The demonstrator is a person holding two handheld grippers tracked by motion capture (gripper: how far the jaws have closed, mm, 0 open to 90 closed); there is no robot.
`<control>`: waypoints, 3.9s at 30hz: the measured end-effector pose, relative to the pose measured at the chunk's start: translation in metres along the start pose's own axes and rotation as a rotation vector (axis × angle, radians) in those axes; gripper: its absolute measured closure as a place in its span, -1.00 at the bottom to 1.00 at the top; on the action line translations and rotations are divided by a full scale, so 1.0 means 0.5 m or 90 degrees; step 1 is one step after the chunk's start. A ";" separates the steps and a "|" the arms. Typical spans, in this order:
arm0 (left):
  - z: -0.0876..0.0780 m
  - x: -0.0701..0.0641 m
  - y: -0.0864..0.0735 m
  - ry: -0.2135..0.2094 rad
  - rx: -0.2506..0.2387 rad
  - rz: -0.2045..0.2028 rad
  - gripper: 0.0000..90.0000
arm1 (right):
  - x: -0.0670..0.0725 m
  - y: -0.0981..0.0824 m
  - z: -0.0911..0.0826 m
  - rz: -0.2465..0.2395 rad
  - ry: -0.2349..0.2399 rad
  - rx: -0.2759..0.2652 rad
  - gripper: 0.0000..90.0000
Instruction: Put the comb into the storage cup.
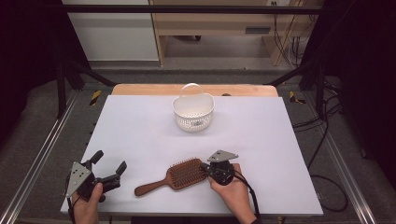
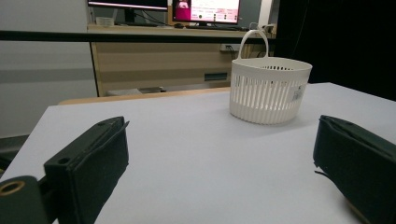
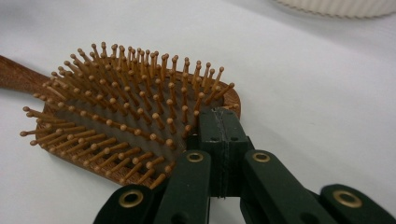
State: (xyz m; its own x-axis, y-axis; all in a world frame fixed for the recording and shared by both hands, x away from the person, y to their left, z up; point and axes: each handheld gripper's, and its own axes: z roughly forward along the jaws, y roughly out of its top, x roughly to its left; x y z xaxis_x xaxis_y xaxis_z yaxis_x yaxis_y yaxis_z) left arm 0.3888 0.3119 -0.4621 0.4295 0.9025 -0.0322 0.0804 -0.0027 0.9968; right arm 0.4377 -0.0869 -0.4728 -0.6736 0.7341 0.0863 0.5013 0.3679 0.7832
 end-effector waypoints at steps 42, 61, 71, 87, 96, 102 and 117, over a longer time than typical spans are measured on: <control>0.032 -0.039 0.052 -0.045 0.069 0.026 -0.94 | -0.192 -0.069 -0.168 0.000 -0.166 -0.240 -0.47; 0.070 -0.132 0.094 -0.145 0.255 0.132 -0.92 | -0.221 -0.104 -0.204 0.039 -0.172 -0.296 -0.86; 0.086 -0.149 0.097 -0.175 0.290 0.164 -0.92 | -0.222 -0.107 -0.204 0.040 -0.174 -0.297 -0.86; 0.110 -0.169 0.084 -0.241 0.384 0.201 -0.92 | -0.223 -0.108 -0.199 0.046 -0.173 -0.294 -0.86; 0.128 -0.173 0.072 -0.270 0.441 0.206 -0.91 | -0.223 -0.109 -0.199 0.048 -0.175 -0.294 -0.86; 0.131 -0.178 0.070 -0.283 0.454 0.218 -0.91 | -0.224 -0.109 -0.199 0.050 -0.174 -0.295 -0.86; 0.140 -0.183 0.059 -0.291 0.470 0.237 -0.91 | -0.224 -0.110 -0.198 0.052 -0.173 -0.294 -0.86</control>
State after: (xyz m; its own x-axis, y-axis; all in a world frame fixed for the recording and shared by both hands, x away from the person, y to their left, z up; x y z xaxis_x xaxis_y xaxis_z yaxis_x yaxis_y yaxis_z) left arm 0.4147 0.1992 -0.4349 0.8407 0.5328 0.0963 0.3496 -0.6700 0.6548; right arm 0.4316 -0.2459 -0.4646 -0.4469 0.8935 0.0445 0.2139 0.0584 0.9751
